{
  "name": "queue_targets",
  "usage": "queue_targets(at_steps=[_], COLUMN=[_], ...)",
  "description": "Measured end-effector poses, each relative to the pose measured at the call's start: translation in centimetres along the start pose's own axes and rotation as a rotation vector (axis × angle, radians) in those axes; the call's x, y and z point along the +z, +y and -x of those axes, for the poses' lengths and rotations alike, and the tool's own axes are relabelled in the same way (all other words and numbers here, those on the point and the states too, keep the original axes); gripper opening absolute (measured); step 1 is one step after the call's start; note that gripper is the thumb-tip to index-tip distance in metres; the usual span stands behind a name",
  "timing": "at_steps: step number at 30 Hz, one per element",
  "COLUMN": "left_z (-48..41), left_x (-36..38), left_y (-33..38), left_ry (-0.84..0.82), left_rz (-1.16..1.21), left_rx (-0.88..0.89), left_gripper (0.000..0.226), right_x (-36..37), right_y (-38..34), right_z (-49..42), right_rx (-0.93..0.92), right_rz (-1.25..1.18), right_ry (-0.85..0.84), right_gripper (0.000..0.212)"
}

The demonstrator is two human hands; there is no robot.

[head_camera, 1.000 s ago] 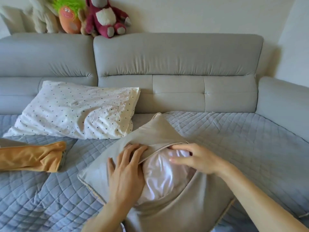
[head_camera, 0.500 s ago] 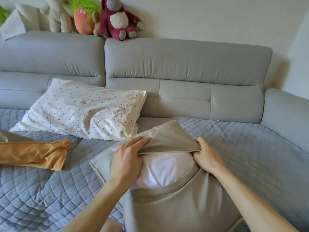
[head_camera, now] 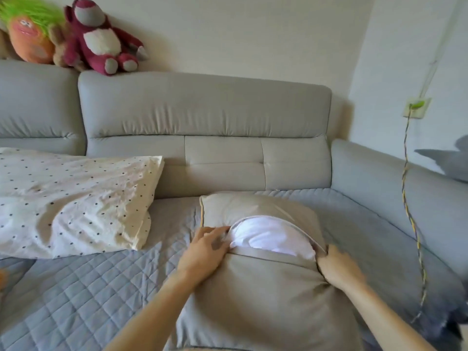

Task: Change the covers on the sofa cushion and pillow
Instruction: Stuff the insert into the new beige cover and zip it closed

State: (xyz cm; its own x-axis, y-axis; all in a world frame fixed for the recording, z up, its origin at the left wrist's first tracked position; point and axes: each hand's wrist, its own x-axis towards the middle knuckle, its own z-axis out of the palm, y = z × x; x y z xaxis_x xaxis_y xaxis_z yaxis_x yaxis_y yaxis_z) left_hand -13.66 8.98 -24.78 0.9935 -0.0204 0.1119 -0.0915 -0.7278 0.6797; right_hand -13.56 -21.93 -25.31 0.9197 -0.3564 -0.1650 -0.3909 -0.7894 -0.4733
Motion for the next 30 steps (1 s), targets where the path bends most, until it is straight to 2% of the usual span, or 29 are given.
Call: queue_targets(at_steps=[3, 5, 6, 8, 10, 11, 13, 16, 18, 21, 24, 26, 28, 30], left_z=[0.1, 0.6, 1.2, 2.9, 4.0, 4.0, 3.3, 2.1, 1.6, 1.1, 1.2, 1.7, 2.0, 1.7], left_x=[-0.6, -1.2, -1.2, -0.6, 0.1, 0.2, 0.1, -0.1, -0.1, -0.5, -1.0, -1.2, -1.9, -3.1], left_y=[-0.5, -1.0, -1.0, -0.8, -0.3, -0.3, -0.9, -2.4, -2.6, -1.6, -1.5, -1.2, -0.1, 1.1], left_ry=[0.037, 0.115, 0.211, 0.356, 0.336, 0.297, 0.234, 0.130, 0.080, 0.076, 0.035, 0.052, 0.041, 0.011], left_rz=[-0.069, -0.143, -0.194, -0.226, -0.196, -0.173, -0.187, -0.415, -0.540, -0.639, -0.609, -0.583, -0.595, -0.593], left_rx=[0.000, 0.029, 0.108, 0.317, 0.431, 0.425, 0.381, 0.446, 0.529, 0.577, 0.487, 0.491, 0.514, 0.509], left_gripper=[0.033, 0.031, 0.029, 0.022, 0.024, 0.028, 0.035, 0.044, 0.046, 0.049, 0.056, 0.057, 0.058, 0.054], right_x=[-1.8, -2.1, -2.0, -1.3, -0.1, 0.5, 1.2, 1.4, 1.5, 1.9, 2.2, 2.0, 1.7, 1.6], right_y=[-1.2, -3.2, -4.6, -6.8, -8.2, -8.6, -8.8, -9.3, -10.1, -10.9, -10.6, -9.9, -9.1, -8.1], right_z=[0.8, 2.4, 3.5, 5.0, 5.7, 5.7, 5.6, 5.3, 5.4, 5.6, 6.0, 6.5, 7.2, 7.8], right_rx=[-0.205, -0.463, -0.609, -0.877, -1.024, -1.031, -0.926, -0.687, -0.583, -0.522, -0.526, -0.561, -0.635, -0.765], right_rz=[-0.065, -0.164, -0.213, -0.183, -0.032, 0.054, 0.213, 0.426, 0.501, 0.594, 0.589, 0.580, 0.545, 0.481], right_ry=[0.237, 0.380, 0.416, 0.434, 0.336, 0.248, 0.024, -0.264, -0.344, -0.314, -0.306, -0.284, -0.199, -0.015], right_gripper=[0.055, 0.047, 0.040, 0.032, 0.038, 0.044, 0.050, 0.063, 0.076, 0.088, 0.081, 0.079, 0.079, 0.074])
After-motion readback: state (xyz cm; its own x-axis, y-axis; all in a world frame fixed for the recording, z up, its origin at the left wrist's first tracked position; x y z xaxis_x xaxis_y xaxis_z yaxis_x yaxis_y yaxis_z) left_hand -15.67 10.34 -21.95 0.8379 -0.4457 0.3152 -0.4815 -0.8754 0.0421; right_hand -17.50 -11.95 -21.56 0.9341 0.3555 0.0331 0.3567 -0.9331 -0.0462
